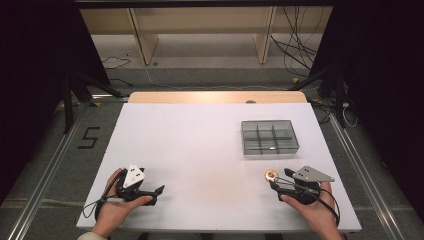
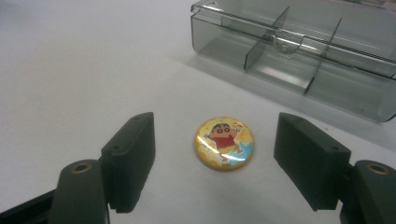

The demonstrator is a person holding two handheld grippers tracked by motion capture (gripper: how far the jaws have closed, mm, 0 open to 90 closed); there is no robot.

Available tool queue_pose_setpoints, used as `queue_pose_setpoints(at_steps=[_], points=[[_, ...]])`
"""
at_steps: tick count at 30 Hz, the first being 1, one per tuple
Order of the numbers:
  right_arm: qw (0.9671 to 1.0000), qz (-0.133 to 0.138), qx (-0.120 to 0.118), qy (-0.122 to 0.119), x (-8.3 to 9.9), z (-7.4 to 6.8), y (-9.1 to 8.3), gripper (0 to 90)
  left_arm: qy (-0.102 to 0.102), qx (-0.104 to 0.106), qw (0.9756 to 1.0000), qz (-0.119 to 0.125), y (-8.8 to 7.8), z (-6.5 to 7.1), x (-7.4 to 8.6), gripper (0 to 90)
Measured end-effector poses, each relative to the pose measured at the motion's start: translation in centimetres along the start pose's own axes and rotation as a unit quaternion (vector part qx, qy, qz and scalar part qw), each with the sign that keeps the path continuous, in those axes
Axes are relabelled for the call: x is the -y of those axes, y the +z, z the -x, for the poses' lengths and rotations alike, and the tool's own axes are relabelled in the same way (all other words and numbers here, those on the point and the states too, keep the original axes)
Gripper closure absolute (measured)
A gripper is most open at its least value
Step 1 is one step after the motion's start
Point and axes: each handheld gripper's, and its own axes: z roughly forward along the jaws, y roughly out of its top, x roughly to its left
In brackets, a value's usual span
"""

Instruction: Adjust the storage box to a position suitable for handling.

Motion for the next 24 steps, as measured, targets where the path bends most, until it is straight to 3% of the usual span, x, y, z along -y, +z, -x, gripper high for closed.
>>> queue_pose_setpoints(at_steps=[7, 9, 11, 15, 17, 18, 24], points=[[0.9999, 0.004, 0.009, 0.008, -0.1, 0.6, -0.1, 30.9, 0.0, 0.0, 1.0, 0.0, 0.2, 0.0, 0.0, 8.6], [0.9998, 0.006, 0.015, 0.009, -0.3, 0.9, -0.1, 34.8, 0.0, 0.0, 1.0, 0.0, 0.2, 0.0, 0.0, 8.9], [0.9996, 0.003, 0.026, 0.006, -0.7, 1.4, -0.1, 45.4, -0.002, 0.001, 1.0, 0.001, 0.2, 0.0, 0.0, 9.0], [0.9987, 0.002, 0.05, -0.012, -1.7, 2.5, 0.2, 76.3, -0.001, 0.001, 1.0, -0.002, 0.3, -0.1, 0.1, 9.4], [0.9976, -0.006, 0.066, -0.022, -2.1, 2.9, 0.4, 86.4, -0.001, -0.002, 1.0, 0.002, 0.3, 0.0, 0.0, 9.8], [0.9966, -0.008, 0.076, -0.031, -2.3, 3.1, 0.6, 89.9, -0.001, -0.002, 1.0, 0.002, 0.3, 0.0, 0.0, 9.8], [0.9945, -0.01, 0.101, -0.027, -3.4, 4.1, 0.9, 90.0, -0.004, -0.003, 1.0, 0.001, 0.3, -0.1, 0.1, 10.1]])
